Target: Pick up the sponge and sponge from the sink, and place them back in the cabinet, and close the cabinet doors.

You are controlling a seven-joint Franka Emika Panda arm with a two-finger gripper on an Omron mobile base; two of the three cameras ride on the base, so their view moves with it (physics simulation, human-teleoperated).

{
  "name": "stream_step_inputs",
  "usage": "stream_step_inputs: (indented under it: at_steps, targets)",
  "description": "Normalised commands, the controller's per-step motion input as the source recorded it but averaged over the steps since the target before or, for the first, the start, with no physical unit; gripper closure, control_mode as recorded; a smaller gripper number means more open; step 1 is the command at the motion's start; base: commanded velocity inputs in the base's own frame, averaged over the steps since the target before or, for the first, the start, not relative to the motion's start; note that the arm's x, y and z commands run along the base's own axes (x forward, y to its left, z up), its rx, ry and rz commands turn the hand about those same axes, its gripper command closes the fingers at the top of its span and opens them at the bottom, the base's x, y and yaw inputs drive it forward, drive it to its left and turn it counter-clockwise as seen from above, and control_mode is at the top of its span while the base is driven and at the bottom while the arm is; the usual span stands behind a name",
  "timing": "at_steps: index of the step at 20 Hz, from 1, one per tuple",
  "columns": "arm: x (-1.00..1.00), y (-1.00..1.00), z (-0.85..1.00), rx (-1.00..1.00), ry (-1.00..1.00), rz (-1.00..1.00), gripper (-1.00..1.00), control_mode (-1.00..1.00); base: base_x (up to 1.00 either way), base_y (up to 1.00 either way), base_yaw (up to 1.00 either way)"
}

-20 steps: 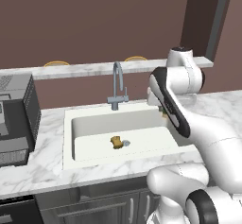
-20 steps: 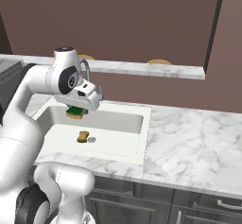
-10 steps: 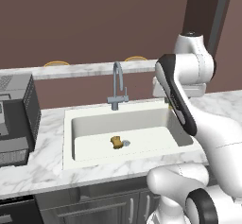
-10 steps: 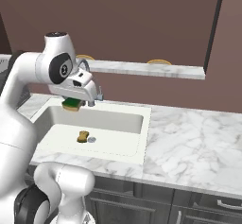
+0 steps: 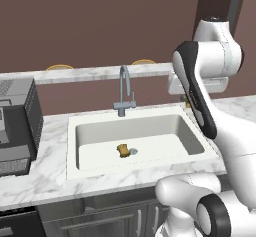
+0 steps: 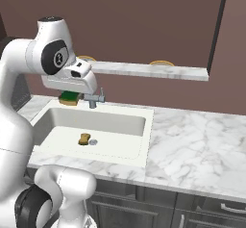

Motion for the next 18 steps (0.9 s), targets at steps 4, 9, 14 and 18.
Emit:
stream_step_inputs:
  at_steps: [4, 9, 14, 18]
  targets:
    - [-0.15, -0.01, 0.17, 0.00, 0.00, 0.09, 1.00, -1.00, 0.00, 0.00, 0.00]
    - [-0.08, 0.00, 0.00, 0.00, 0.00, 0.10, 1.00, -1.00, 0.00, 0.00, 0.00]
    - [-0.01, 0.00, 0.00, 0.00, 0.00, 0.02, 1.00, 1.00, -0.04, 0.00, 0.00]
    - [0.00, 0.00, 0.00, 0.00, 0.00, 0.00, 1.00, 1.00, -0.33, -0.19, -0.06]
